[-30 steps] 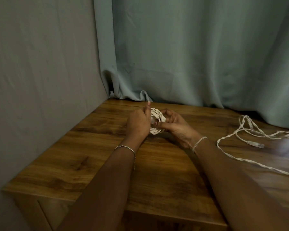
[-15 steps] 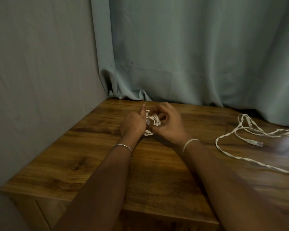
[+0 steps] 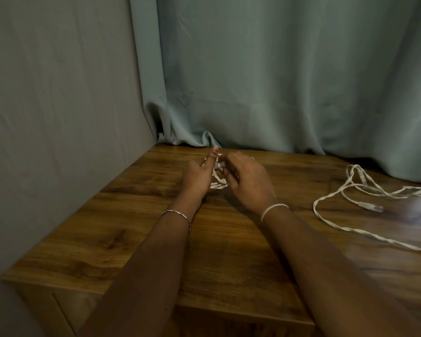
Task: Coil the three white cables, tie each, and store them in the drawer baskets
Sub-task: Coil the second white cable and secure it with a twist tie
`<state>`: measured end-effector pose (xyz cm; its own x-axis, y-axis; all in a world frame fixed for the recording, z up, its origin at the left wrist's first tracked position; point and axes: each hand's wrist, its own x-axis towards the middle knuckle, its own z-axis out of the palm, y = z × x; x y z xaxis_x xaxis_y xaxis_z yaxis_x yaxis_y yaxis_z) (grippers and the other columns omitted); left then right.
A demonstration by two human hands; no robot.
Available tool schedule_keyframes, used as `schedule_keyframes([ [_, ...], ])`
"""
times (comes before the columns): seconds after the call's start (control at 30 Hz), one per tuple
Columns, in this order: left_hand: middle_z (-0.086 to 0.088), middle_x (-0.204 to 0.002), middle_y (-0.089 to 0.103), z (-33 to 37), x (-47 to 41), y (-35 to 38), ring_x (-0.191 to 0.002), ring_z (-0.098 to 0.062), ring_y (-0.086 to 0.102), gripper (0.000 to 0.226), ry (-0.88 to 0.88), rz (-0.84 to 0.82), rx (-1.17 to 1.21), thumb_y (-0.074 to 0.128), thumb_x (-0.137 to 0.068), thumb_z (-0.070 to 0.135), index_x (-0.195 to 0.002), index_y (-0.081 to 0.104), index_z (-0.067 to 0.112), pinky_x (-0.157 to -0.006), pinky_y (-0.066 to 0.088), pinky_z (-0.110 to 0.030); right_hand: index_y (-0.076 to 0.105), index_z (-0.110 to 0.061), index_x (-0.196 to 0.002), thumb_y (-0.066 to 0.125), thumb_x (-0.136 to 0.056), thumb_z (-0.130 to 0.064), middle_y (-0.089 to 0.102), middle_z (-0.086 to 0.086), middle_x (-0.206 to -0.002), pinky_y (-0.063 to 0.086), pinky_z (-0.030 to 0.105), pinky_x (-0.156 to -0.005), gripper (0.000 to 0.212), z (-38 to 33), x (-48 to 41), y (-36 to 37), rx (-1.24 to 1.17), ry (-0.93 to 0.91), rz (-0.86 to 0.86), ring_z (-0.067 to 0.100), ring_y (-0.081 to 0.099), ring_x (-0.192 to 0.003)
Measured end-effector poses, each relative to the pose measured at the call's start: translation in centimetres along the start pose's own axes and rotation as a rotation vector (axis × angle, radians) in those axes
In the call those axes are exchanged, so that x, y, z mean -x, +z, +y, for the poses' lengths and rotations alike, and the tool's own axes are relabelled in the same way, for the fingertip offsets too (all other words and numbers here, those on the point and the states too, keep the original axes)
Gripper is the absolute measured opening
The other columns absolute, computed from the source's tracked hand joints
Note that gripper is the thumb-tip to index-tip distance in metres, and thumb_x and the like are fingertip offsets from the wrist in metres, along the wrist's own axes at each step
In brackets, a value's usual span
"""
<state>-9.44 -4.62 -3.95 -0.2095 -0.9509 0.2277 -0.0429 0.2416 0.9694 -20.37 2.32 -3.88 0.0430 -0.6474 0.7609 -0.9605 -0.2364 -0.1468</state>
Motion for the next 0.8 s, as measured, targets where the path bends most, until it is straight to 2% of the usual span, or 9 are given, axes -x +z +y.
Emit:
schedule_keyframes([
  [0.1,-0.013,-0.089,0.074,-0.1,0.1,0.1,-0.085,-0.027,0.072,0.048,-0.022,-0.105,0.091,0.058,-0.091,0.049,-0.098,0.070,0.003,-0.080,0.056,-0.037,0.060,-0.018,-0.102,0.059,-0.092,-0.017,0.058,-0.008,-0.090,0.031,0.019,-0.065,0.010,0.4,0.1,0.0,0.004,0.045,0.045,0.007,0.050,-0.077],
  [0.17,-0.012,-0.097,0.074,-0.1,0.1,0.3,-0.091,-0.025,0.071,0.039,-0.035,-0.158,0.132,0.058,-0.093,0.041,-0.107,0.067,0.006,-0.087,0.056,-0.039,0.060,-0.017,-0.103,0.059,-0.091,-0.018,0.063,-0.003,-0.092,0.032,0.020,-0.066,0.011,0.8,0.1,0.1,0.013,0.089,0.064,0.008,0.049,-0.076],
  [0.3,-0.010,-0.113,0.068,-0.1,0.3,0.7,-0.103,-0.024,0.067,0.040,-0.064,-0.216,0.222,0.058,-0.095,0.031,-0.129,0.051,0.011,-0.095,0.053,-0.044,0.061,-0.015,-0.104,0.059,-0.092,-0.019,0.066,0.000,-0.092,0.041,0.026,-0.065,0.013,1.1,0.2,0.2,-0.047,0.176,0.099,0.014,0.058,-0.078],
  [0.4,-0.010,-0.111,0.070,-0.2,0.0,0.6,-0.101,-0.023,0.068,0.038,-0.023,-0.214,0.223,0.060,-0.094,0.027,-0.128,0.053,0.010,-0.093,0.054,-0.041,0.063,-0.015,-0.102,0.060,-0.091,-0.017,0.066,0.000,-0.090,0.047,0.029,-0.067,0.011,1.2,0.0,0.3,-0.144,0.216,0.141,0.013,0.058,-0.078],
  [0.53,-0.012,-0.110,0.071,-0.2,-0.2,0.4,-0.098,-0.025,0.070,0.034,-0.047,-0.249,0.248,0.061,-0.094,0.023,-0.125,0.056,0.009,-0.086,0.056,-0.038,0.065,-0.011,-0.110,0.063,-0.089,-0.009,0.060,0.003,-0.114,0.051,0.027,-0.084,0.022,1.5,-0.2,0.3,-0.215,0.275,0.143,0.013,0.057,-0.098],
  [0.63,-0.015,-0.108,0.071,-0.2,-0.3,0.4,-0.093,-0.025,0.071,0.031,-0.053,-0.277,0.241,0.064,-0.092,0.019,-0.120,0.060,0.006,-0.074,0.057,-0.034,0.066,-0.011,-0.106,0.065,-0.087,-0.007,0.064,0.003,-0.107,0.054,0.033,-0.084,0.019,1.9,-0.3,0.4,-0.256,0.307,0.129,0.017,0.061,-0.096],
  [0.73,-0.014,-0.111,0.070,-0.3,-0.4,0.5,-0.093,-0.023,0.071,0.039,-0.061,-0.275,0.223,0.069,-0.088,0.019,-0.124,0.058,0.008,-0.068,0.055,-0.029,0.066,-0.010,-0.103,0.065,-0.087,-0.005,0.067,0.004,-0.103,0.053,0.026,-0.081,0.017,2.3,-0.3,0.4,-0.322,0.362,0.125,0.016,0.063,-0.093],
  [0.8,-0.012,-0.112,0.070,-0.3,-0.5,0.6,-0.095,-0.023,0.070,0.041,-0.070,-0.270,0.219,0.069,-0.088,0.018,-0.125,0.056,0.008,-0.069,0.056,-0.029,0.066,-0.011,-0.102,0.066,-0.087,-0.004,0.069,0.003,-0.100,0.050,0.014,-0.076,0.016,2.5,-0.3,0.4,-0.357,0.372,0.132,0.013,0.064,-0.091],
])
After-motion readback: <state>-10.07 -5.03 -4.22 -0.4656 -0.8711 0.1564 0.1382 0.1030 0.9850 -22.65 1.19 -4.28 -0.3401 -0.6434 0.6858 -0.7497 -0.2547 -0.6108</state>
